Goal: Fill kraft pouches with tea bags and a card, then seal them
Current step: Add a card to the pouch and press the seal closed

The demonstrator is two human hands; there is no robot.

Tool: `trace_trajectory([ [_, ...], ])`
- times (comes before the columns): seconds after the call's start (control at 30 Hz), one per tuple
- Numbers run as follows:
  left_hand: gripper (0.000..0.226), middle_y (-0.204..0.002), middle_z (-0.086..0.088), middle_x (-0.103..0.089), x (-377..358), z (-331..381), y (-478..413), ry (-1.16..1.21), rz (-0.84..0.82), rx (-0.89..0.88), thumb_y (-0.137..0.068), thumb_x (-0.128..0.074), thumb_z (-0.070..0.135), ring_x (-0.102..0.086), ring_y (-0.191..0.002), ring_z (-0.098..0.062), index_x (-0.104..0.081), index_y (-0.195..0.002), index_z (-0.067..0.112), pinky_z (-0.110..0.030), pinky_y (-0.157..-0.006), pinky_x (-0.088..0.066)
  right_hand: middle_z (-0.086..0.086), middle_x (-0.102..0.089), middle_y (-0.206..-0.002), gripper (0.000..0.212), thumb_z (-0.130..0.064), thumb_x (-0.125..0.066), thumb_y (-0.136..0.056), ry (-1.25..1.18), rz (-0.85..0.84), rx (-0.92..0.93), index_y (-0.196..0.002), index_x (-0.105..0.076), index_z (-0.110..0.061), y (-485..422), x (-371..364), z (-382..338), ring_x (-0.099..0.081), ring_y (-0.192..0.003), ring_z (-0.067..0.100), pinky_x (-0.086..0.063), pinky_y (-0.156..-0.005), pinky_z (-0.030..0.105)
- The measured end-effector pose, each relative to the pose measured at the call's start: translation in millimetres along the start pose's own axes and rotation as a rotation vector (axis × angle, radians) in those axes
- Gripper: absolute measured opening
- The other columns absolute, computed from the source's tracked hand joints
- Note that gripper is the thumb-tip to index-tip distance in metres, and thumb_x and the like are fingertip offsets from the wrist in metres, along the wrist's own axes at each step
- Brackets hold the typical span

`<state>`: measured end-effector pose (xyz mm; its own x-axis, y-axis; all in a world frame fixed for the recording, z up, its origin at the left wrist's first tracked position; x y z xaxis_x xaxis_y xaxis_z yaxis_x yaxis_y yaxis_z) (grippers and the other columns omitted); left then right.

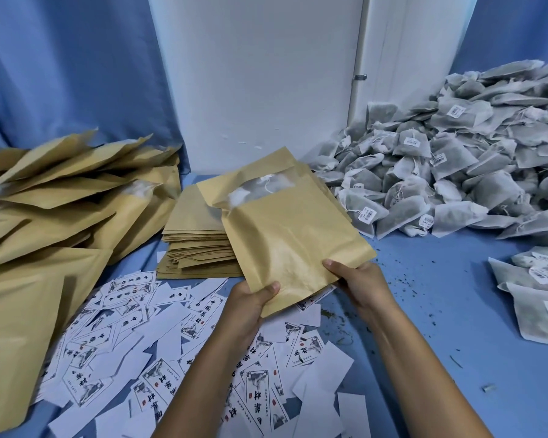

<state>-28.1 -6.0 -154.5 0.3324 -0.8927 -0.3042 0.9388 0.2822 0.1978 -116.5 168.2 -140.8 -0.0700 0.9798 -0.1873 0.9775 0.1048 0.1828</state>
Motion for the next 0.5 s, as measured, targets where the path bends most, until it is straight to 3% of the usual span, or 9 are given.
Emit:
trace_trajectory([
  [0.1, 0.015, -0.097, -0.005, -0.074, -1.4, -0.1, 0.2, 0.003, 0.004, -0.008, -0.089, -0.060, 0.004, -0.071, -0.089, -0.016, -0.066, -0.102, 0.009, -0.025, -0.067, -0.058, -0.003, -0.039, -0.044, 0.053, -0.016, -0.080, -0.074, 0.061, 0.027, 0.032, -0.048, -0.035, -0.018, -3.9, 1.3, 5.6, -0.031, -0.034, 0.010, -0.027, -0.036, 0.015],
  [0.13, 0.016, -0.097, -0.006, -0.074, -0.7, 0.3, -0.1, 0.011, 0.015, -0.014, -0.089, -0.060, 0.004, -0.071, -0.090, -0.017, -0.066, -0.103, 0.009, -0.027, -0.070, -0.058, -0.006, -0.043, -0.041, 0.051, -0.016, -0.080, -0.075, 0.043, 0.012, 0.027, -0.046, -0.038, -0.018, -3.1, 0.1, 5.8, -0.035, -0.031, 0.007, -0.028, -0.034, 0.014],
  [0.2, 0.018, -0.099, -0.007, -0.073, 0.3, 1.3, -0.1, 0.029, 0.026, -0.020, -0.089, -0.060, 0.003, -0.070, -0.093, -0.019, -0.064, -0.106, 0.008, -0.033, -0.079, -0.057, 0.001, -0.069, -0.061, 0.017, -0.012, -0.080, -0.074, -0.031, -0.064, -0.008, -0.070, -0.065, -0.005, 0.9, -4.7, 5.5, -0.060, -0.046, 0.009, -0.046, -0.045, 0.017],
  [0.27, 0.020, -0.101, -0.008, -0.073, -0.2, 1.6, 0.5, 0.017, 0.025, -0.015, -0.089, -0.061, 0.003, -0.069, -0.096, -0.021, -0.064, -0.108, 0.006, -0.040, -0.087, -0.054, 0.012, -0.074, -0.084, 0.033, -0.011, -0.081, -0.072, -0.018, -0.073, -0.012, -0.091, -0.066, 0.011, 2.7, -5.3, 5.5, -0.067, -0.064, 0.018, -0.051, -0.061, 0.023],
  [0.3, 0.020, -0.101, -0.008, -0.073, -1.3, 1.5, 0.8, 0.005, 0.018, -0.012, -0.089, -0.061, 0.003, -0.069, -0.096, -0.021, -0.064, -0.108, 0.006, -0.041, -0.091, -0.053, 0.012, -0.074, -0.079, 0.031, -0.011, -0.081, -0.071, -0.003, -0.064, 0.010, -0.084, -0.066, 0.013, 1.8, -4.2, 5.0, -0.065, -0.061, 0.018, -0.048, -0.059, 0.020],
  [0.33, 0.019, -0.101, -0.008, -0.073, -2.3, 1.3, 1.2, 0.000, 0.012, -0.010, -0.089, -0.061, 0.003, -0.069, -0.096, -0.021, -0.064, -0.107, 0.006, -0.042, -0.092, -0.052, 0.005, -0.072, -0.065, 0.023, -0.010, -0.081, -0.071, 0.012, -0.043, 0.010, -0.070, -0.065, 0.006, 3.6, -4.2, 2.5, -0.060, -0.052, 0.012, -0.045, -0.050, 0.016],
  [0.4, 0.019, -0.101, -0.008, -0.073, -3.2, 0.5, 0.9, 0.004, 0.013, -0.013, -0.089, -0.061, 0.003, -0.069, -0.097, -0.021, -0.064, -0.108, 0.006, -0.042, -0.094, -0.051, -0.009, -0.060, -0.045, 0.027, -0.008, -0.077, -0.075, 0.009, -0.044, 0.029, -0.058, -0.057, -0.010, 1.4, -3.6, 3.9, -0.050, -0.035, 0.000, -0.036, -0.036, 0.010],
  [0.5, 0.023, -0.102, -0.007, -0.073, -2.5, 0.2, -0.4, 0.024, 0.019, -0.030, -0.089, -0.060, 0.003, -0.069, -0.096, -0.020, -0.063, -0.111, 0.005, -0.041, -0.092, -0.052, -0.005, -0.068, -0.060, 0.012, -0.009, -0.074, -0.079, 0.003, -0.119, 0.038, -0.076, -0.064, -0.005, 5.3, -10.4, 5.1, -0.060, -0.047, 0.004, -0.045, -0.045, 0.013],
])
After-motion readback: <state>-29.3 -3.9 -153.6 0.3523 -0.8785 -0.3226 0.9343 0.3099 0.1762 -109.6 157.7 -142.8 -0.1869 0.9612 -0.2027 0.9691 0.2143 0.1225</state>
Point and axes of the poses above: each hand's wrist, its own y-axis away from the middle knuckle, its own x-axis out of the back of the hand, z = x × y, the point moved 2 cm from there along -y, towards the middle knuckle
